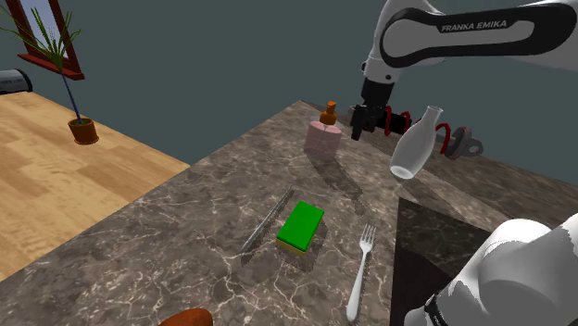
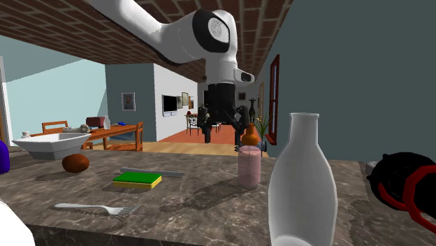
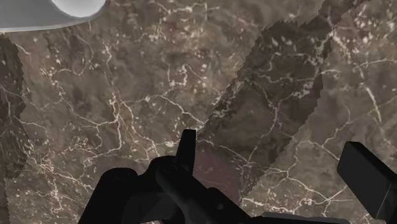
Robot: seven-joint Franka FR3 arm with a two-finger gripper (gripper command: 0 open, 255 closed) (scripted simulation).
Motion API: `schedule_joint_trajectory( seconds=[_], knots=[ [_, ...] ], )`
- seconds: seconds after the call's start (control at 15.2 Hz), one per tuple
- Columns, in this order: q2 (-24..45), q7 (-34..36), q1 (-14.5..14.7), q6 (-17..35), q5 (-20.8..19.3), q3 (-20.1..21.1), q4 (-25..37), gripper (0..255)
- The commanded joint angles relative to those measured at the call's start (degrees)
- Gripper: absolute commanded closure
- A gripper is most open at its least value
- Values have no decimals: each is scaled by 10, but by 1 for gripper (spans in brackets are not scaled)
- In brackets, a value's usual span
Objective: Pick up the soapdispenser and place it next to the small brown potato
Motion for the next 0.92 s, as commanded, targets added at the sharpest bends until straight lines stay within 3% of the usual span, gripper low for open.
schedule_joint_trajectory(
  seconds=[0.0,0.46,0.86],
  knots=[
    [44,-13,1,21,5,-8,30,0],
    [182,-58,0,55,33,-28,155,0],
    [189,-59,-2,100,34,-29,117,0]
  ],
)
